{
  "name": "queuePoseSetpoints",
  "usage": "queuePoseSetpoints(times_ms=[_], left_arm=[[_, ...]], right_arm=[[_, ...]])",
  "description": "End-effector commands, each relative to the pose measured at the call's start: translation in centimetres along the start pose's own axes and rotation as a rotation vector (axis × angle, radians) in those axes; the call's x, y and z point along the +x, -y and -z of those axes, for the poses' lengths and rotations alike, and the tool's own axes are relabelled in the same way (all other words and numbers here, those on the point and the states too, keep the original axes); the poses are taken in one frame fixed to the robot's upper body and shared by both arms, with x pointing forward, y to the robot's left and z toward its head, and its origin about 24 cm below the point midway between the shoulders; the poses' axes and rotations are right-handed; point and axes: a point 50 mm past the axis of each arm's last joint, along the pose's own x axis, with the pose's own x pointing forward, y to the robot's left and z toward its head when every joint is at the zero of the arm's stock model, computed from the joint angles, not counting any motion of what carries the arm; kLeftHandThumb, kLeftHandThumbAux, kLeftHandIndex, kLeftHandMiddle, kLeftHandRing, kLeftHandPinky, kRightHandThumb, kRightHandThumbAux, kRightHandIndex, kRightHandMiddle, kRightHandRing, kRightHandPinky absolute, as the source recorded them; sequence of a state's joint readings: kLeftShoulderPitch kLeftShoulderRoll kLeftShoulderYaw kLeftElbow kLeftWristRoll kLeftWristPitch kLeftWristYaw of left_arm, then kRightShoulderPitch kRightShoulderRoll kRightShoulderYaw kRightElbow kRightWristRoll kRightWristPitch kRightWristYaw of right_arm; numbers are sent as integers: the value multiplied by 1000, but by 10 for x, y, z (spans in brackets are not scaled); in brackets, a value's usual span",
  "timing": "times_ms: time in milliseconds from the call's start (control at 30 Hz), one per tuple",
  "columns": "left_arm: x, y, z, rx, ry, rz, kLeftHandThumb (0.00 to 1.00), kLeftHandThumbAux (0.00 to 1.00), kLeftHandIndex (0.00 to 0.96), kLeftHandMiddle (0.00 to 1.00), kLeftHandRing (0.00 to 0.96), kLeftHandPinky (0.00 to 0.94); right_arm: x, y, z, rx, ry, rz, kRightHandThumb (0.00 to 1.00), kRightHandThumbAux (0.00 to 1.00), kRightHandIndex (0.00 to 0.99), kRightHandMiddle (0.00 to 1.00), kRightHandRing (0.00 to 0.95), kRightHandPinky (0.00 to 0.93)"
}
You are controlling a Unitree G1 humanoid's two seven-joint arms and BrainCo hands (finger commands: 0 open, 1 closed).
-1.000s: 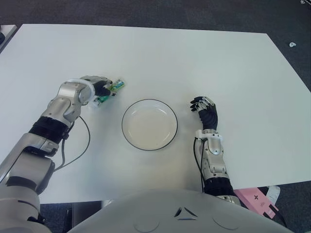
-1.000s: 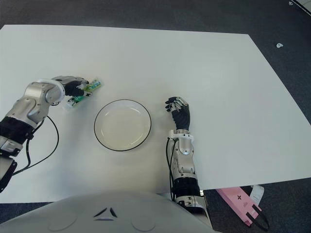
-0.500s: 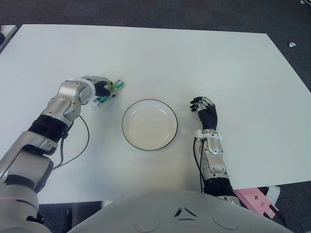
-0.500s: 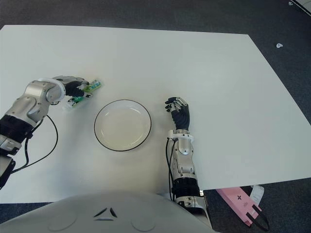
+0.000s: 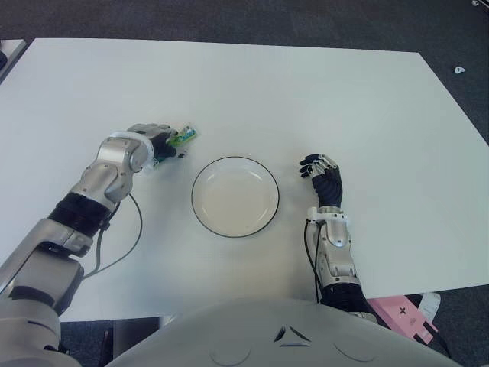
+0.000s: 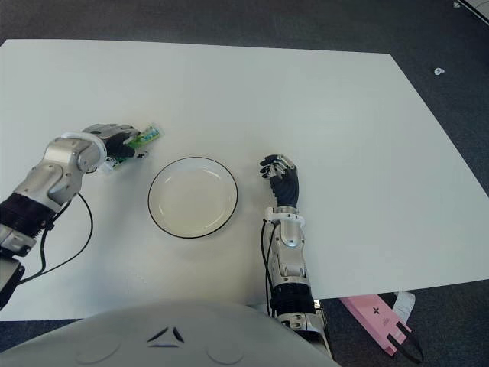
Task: Put the toothpaste on the table into the plate.
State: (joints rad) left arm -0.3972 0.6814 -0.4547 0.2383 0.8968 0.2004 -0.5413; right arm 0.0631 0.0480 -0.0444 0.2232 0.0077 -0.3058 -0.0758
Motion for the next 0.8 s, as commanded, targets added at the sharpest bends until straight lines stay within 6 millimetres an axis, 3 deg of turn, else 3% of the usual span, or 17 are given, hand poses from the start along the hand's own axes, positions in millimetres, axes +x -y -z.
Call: queuePoseSetpoints(times_ms=[33, 800], left_arm=[[-5, 94, -41, -37, 80, 244, 269, 209, 0, 0, 0, 0], [-14, 145, -59, -217, -136, -17, 295, 108, 0, 33, 0, 0]], right_arm=[[-15, 6, 21, -30, -118, 22, 706, 730, 428, 519, 538, 534], [-19, 8, 18, -28, -121, 26, 706, 730, 429, 527, 546, 543]])
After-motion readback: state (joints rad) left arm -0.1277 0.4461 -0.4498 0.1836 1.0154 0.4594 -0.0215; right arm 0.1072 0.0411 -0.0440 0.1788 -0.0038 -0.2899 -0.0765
